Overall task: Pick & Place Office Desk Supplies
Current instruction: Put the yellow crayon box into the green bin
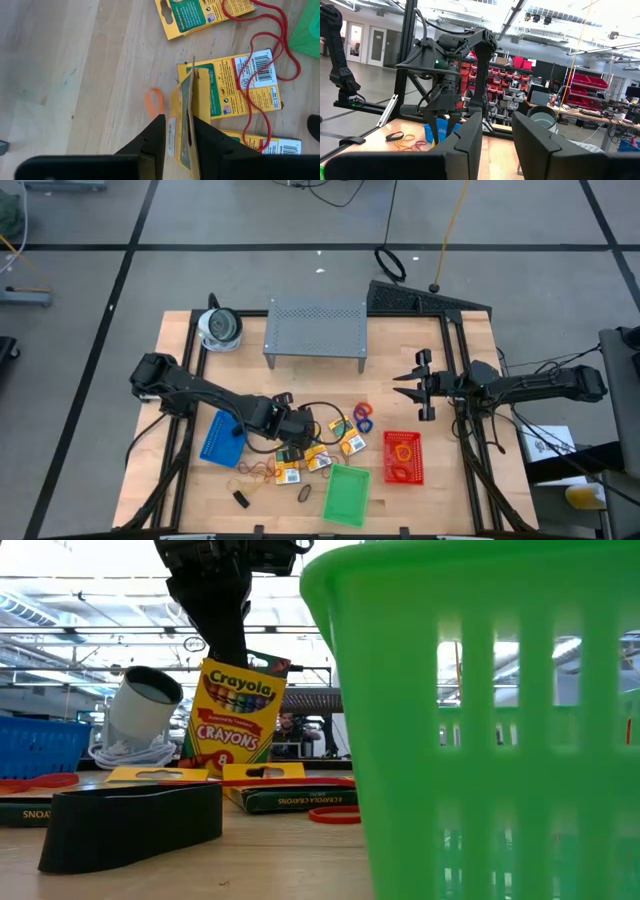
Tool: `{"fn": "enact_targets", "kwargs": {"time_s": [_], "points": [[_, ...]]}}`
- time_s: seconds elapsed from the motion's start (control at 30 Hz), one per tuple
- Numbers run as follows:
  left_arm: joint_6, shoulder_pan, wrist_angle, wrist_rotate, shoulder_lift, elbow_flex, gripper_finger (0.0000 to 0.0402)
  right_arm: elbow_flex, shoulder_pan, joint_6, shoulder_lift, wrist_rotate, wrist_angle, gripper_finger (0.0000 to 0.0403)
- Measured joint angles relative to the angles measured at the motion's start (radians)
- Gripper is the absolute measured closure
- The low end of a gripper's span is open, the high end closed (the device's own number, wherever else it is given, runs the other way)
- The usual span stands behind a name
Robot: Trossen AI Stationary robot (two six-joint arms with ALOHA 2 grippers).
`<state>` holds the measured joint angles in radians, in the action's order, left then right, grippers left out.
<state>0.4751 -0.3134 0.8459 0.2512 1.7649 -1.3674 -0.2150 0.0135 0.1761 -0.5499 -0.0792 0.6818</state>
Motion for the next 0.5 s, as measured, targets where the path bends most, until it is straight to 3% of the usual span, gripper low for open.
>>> {"fn": "enact_targets", "kwargs": {"time_s": [0.07,0.23,0.5], "points": [[0.002,0.0,0.002,0.0,0.0,0.0,0.0323,0.0,0.0,0.0,0.0,0.0,0.0,0.0303],[0.002,0.0,0.024,0.0,0.0,-0.001,0.0391,0.0,0.0,0.0,0.0,0.0,0.0,0.0303],[0.008,0.0,0.022,0.016,0.0,-0.002,0.0398,0.0,0.0,0.0,0.0,0.0,0.0,0.0303]]}}
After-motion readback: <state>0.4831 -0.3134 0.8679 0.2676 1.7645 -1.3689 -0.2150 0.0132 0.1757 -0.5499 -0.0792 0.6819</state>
